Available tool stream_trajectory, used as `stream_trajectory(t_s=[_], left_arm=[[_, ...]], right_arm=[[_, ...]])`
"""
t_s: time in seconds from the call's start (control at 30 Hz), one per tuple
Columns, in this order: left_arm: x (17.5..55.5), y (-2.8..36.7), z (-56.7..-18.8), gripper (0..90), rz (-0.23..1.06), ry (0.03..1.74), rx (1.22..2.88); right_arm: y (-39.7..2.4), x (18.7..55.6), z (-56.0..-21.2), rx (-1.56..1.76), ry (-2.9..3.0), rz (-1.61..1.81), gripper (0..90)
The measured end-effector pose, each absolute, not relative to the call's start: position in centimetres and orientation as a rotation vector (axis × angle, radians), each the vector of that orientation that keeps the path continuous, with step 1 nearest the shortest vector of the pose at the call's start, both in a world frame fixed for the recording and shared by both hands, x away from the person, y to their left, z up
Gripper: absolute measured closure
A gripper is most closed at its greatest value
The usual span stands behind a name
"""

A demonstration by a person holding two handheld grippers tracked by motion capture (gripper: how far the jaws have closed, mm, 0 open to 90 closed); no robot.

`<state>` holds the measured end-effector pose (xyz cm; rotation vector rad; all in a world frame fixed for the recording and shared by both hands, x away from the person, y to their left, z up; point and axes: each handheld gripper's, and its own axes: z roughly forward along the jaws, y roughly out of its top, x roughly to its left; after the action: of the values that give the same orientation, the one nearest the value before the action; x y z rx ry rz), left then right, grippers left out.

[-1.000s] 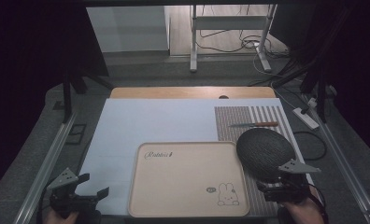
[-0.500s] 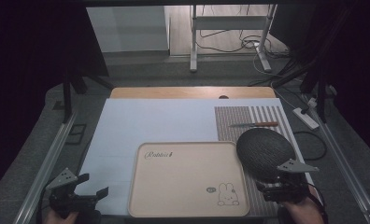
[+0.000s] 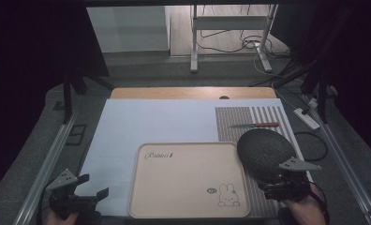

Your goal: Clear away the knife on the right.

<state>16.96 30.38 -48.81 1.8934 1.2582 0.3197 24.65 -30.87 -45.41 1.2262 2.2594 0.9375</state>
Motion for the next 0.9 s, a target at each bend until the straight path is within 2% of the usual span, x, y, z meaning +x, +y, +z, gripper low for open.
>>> stream_trajectory(t_s=[0.47,0.9], left_arm=[[17.0,30.5,-48.8,1.7,0.314,1.271,1.885],[17.1,30.4,-48.9,1.7,0.313,1.275,1.887]], right_arm=[[-31.0,25.9,-45.5,1.204,2.298,0.944,0.0],[-31.1,29.1,-45.3,1.229,2.318,0.988,0.0]])
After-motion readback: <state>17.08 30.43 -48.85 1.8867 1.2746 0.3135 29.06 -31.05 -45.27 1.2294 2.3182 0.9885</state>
